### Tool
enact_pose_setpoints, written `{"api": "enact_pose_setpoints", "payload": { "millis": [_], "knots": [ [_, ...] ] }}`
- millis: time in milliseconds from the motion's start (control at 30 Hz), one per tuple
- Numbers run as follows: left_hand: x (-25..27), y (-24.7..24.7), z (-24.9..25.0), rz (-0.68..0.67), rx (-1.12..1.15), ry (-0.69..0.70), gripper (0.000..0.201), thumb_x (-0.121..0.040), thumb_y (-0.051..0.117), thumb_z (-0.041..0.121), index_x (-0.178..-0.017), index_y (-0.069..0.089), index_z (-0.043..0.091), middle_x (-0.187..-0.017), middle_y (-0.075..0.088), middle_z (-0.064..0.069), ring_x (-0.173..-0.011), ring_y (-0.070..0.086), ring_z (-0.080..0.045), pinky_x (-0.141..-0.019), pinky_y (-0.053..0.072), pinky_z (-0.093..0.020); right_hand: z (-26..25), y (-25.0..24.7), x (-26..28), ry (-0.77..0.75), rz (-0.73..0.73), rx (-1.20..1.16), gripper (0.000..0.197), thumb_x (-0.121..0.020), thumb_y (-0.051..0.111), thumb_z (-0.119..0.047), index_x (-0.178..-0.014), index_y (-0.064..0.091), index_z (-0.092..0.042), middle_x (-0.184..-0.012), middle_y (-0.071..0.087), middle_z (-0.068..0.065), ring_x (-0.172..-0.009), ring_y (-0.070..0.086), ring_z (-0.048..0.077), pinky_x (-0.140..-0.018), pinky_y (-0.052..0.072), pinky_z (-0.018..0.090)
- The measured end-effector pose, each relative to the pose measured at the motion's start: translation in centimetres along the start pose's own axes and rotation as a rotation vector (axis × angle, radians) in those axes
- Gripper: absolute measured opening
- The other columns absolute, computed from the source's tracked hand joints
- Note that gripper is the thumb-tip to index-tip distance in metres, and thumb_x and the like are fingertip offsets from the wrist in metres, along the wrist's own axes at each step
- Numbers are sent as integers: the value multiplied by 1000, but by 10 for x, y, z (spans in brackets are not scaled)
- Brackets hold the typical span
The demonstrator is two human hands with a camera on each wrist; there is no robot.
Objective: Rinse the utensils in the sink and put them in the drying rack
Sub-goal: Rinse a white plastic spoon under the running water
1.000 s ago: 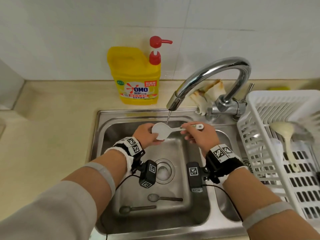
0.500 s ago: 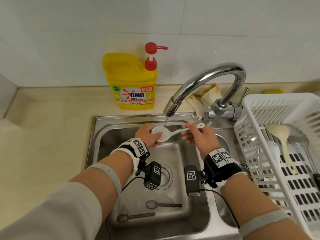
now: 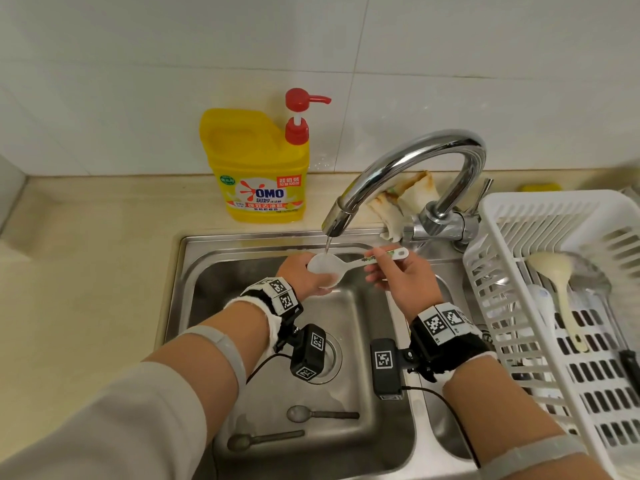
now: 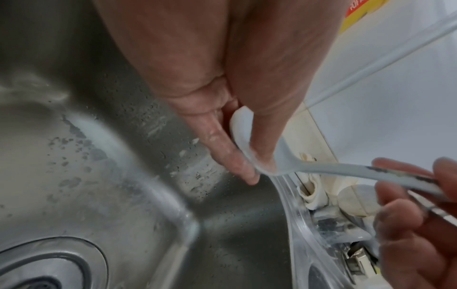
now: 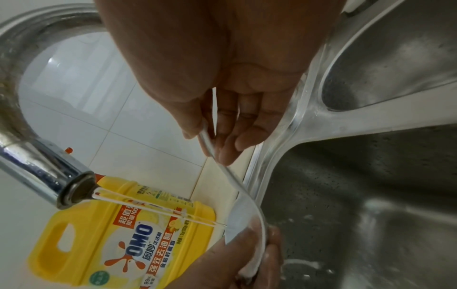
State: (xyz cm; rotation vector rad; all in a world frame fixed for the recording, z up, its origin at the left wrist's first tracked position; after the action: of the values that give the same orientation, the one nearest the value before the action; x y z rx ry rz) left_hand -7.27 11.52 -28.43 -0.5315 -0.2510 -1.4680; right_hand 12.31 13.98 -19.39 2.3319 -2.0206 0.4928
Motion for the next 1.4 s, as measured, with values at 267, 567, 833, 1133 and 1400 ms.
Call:
{"api": "enact_pose_setpoints", "payload": {
  "millis": [267,567,833,1133,1400],
  "knots": [
    [-4,-2,3,17,-47,25,7,-90,62,10,-90,69,11,-101,68,-11,-97,69,-32,-72,63,-44,3,-8,2,-1,31,-27,23,-100,58,-22,-97,75,-5,-82,74,18,-65,66,17,-60,54,23],
    [0,-11,-6,53,18,-34,27,-85,76,29,-106,73,13,-101,73,-11,-85,75,-30,-67,64,-41,3,2,1,34,20,-91,24,-101,57,-19,-99,73,-1,-77,72,14,-63,66,15,-59,54,21],
    [5,-16,11,42,-267,77,39,-80,69,5,-119,68,8,-110,70,-11,-102,65,-28,-80,58,-36,11,10,0,69,13,-117,23,-100,58,-20,-101,73,-2,-82,72,15,-64,65,15,-60,53,23],
    [17,-26,3,71,-44,-24,25,-92,65,32,-106,74,13,-98,73,-11,-83,74,-25,-70,64,-42,23,14,-6,134,14,-193,25,-100,58,-24,-93,74,-7,-77,71,15,-64,66,19,-63,53,27],
    [34,-55,7,68,-166,41,50,-67,61,11,-116,70,11,-113,69,-12,-108,63,-31,-86,59,-51,41,42,-13,250,-7,-284,12,-96,63,-14,-91,72,-7,-70,69,9,-62,65,17,-61,54,27]
  ]
}}
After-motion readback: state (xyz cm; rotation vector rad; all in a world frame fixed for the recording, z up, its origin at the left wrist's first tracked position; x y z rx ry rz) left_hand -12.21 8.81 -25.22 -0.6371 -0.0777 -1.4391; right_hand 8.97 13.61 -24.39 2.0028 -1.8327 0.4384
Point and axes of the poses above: each hand's wrist, its own x-axis away from the middle knuckle, its own y-axis out of the palm, z = x × y, the point moved 9 cm from there along -x, towards the middle knuckle
